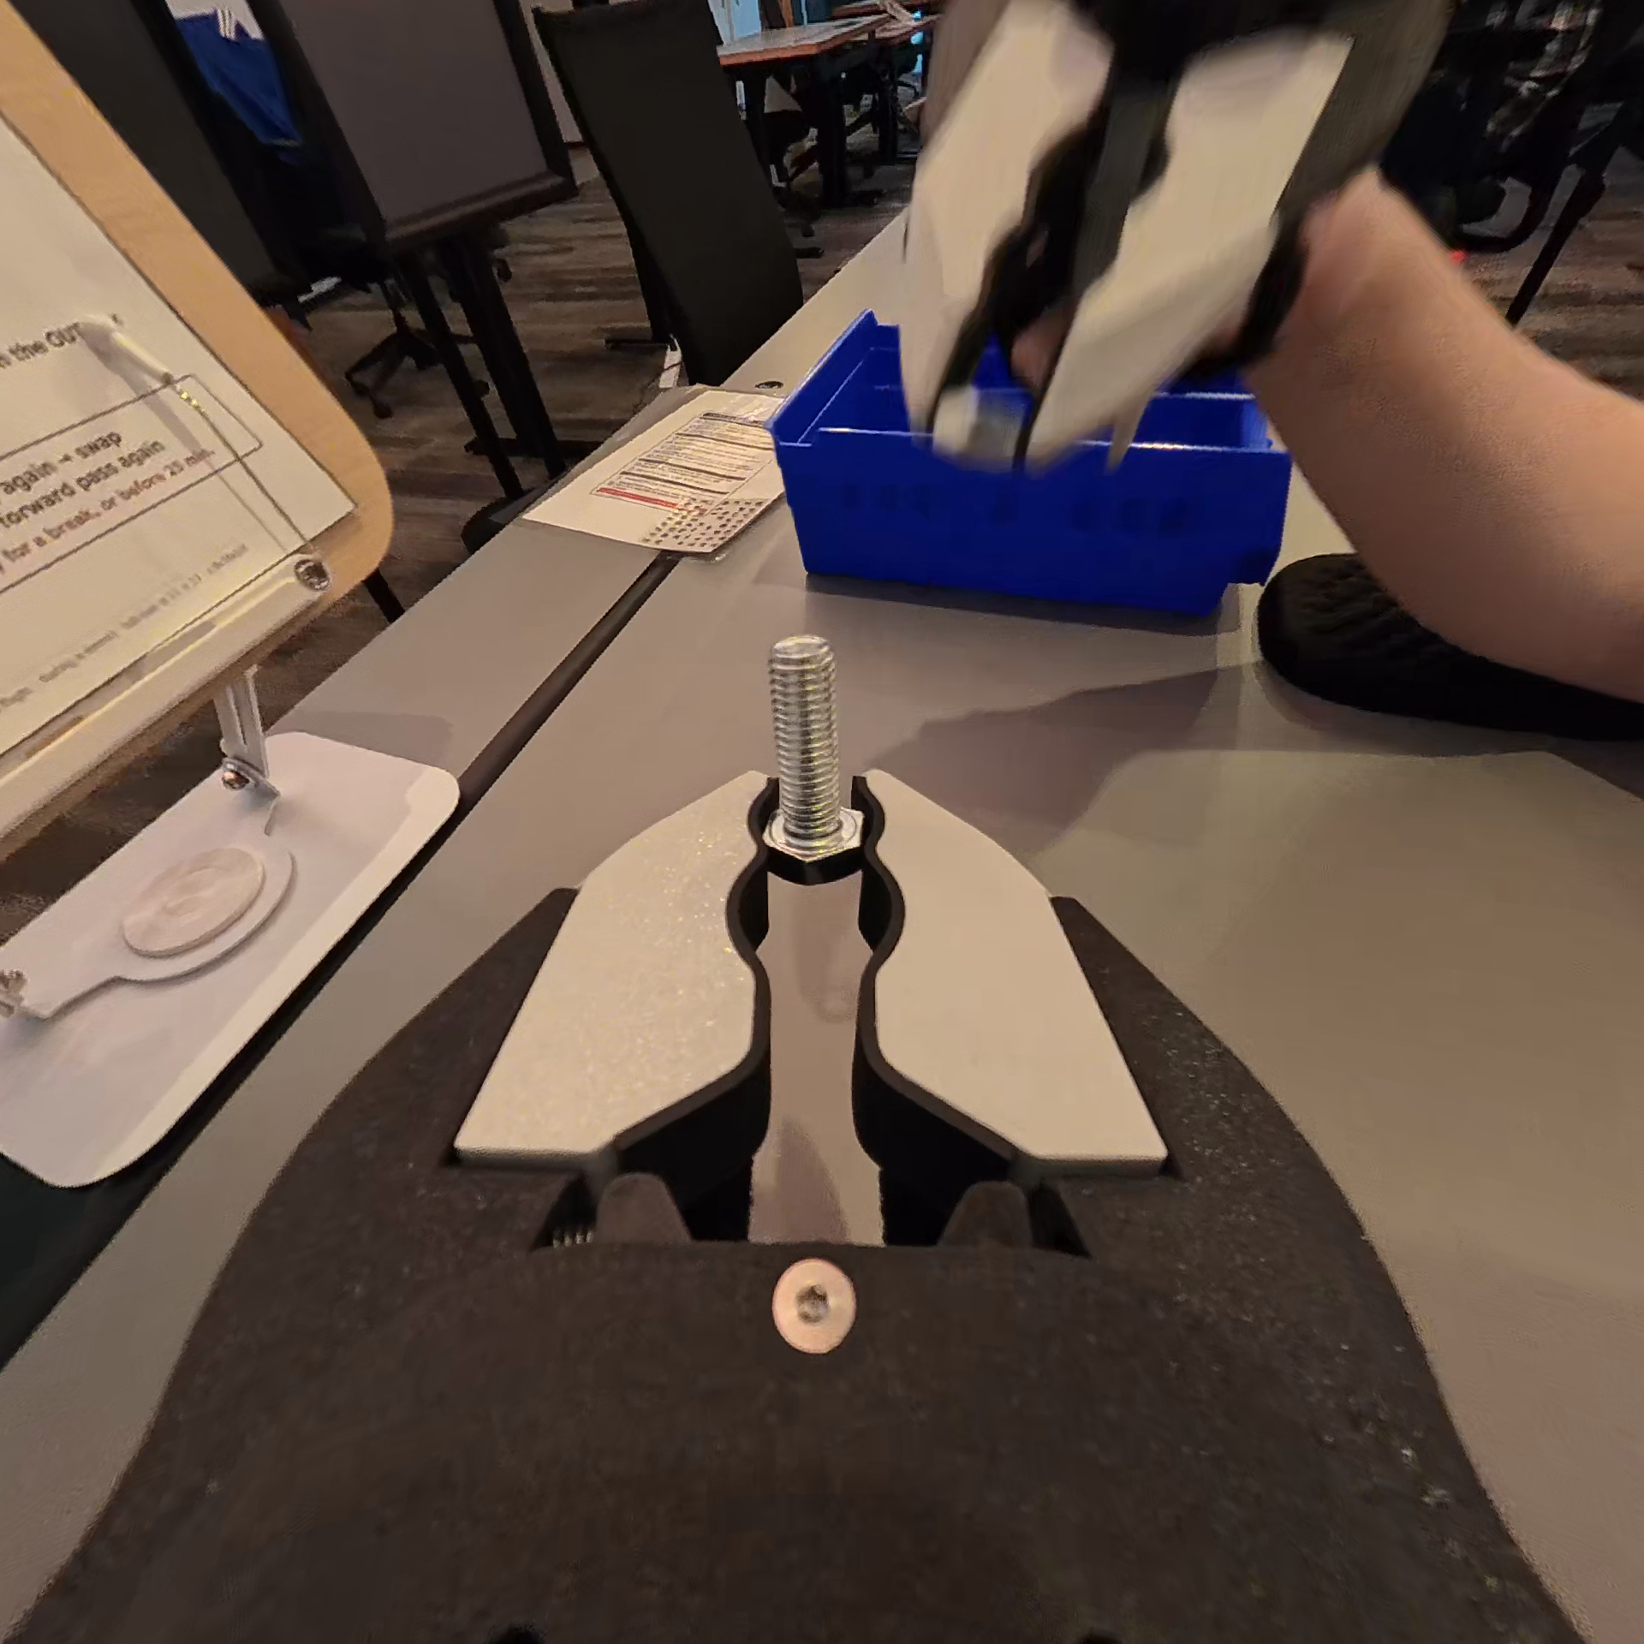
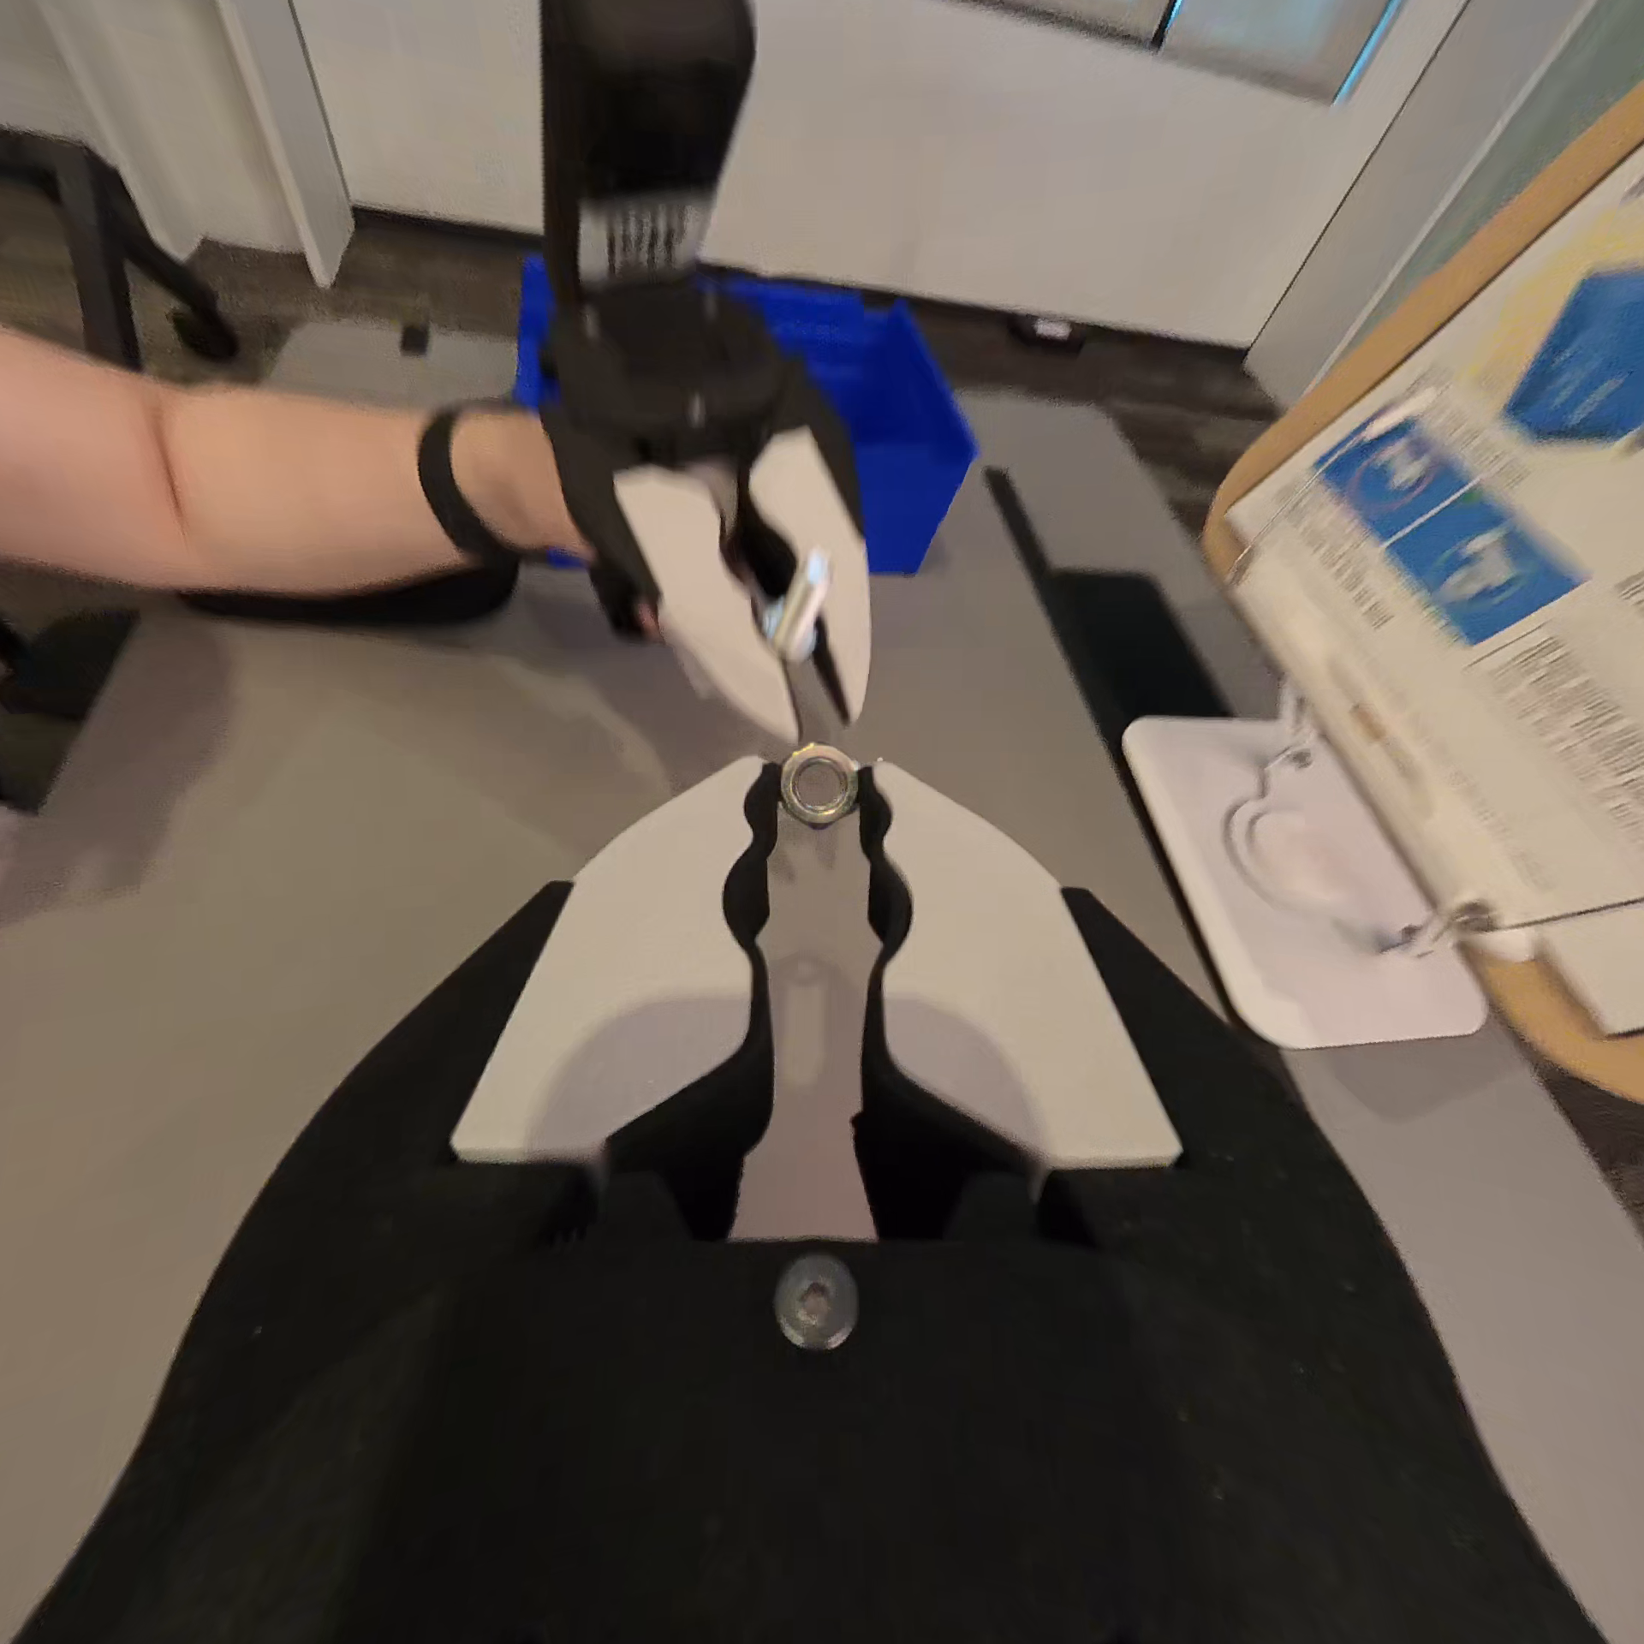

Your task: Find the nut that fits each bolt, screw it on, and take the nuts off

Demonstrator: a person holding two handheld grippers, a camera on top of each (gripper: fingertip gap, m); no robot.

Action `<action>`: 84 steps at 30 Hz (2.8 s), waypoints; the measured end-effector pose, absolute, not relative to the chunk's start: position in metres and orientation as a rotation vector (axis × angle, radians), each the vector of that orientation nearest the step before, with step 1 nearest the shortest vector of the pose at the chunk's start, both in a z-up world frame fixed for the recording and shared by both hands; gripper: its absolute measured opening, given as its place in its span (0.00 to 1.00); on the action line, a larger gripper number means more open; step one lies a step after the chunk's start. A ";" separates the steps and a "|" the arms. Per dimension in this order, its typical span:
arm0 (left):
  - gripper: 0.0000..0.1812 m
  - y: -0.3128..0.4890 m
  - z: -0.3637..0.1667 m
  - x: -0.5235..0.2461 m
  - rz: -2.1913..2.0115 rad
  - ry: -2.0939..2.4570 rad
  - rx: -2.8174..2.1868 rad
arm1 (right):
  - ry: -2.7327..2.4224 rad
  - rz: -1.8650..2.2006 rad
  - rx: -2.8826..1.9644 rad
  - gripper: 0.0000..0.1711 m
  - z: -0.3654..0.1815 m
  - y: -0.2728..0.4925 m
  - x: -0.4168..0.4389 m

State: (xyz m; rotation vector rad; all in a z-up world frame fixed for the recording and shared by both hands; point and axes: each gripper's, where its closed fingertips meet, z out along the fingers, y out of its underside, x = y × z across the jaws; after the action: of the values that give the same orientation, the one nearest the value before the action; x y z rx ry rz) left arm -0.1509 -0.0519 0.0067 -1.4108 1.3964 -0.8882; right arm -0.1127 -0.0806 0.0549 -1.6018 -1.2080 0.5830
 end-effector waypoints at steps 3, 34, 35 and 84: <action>0.08 -0.063 0.005 -0.141 -0.871 1.413 -1.360 | -1.169 0.528 -1.564 0.10 0.089 -0.087 -0.117; 0.08 -0.149 -0.015 -0.122 -0.920 1.789 -1.012 | -1.717 0.376 -1.378 0.10 0.030 -0.151 -0.150; 0.08 -0.154 -0.015 -0.123 -0.952 1.806 -1.003 | -1.736 0.373 -1.362 0.10 0.029 -0.154 -0.151; 0.08 -0.160 -0.054 -0.126 -0.816 2.024 -1.105 | -1.908 0.237 -1.455 0.10 -0.004 -0.162 -0.147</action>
State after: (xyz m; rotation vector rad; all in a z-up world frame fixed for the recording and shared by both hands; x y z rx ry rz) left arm -0.1264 -0.1604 -0.0535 -1.1046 2.0240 -0.8161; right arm -0.1466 -0.1622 -0.0038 -1.4551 -1.9080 0.2371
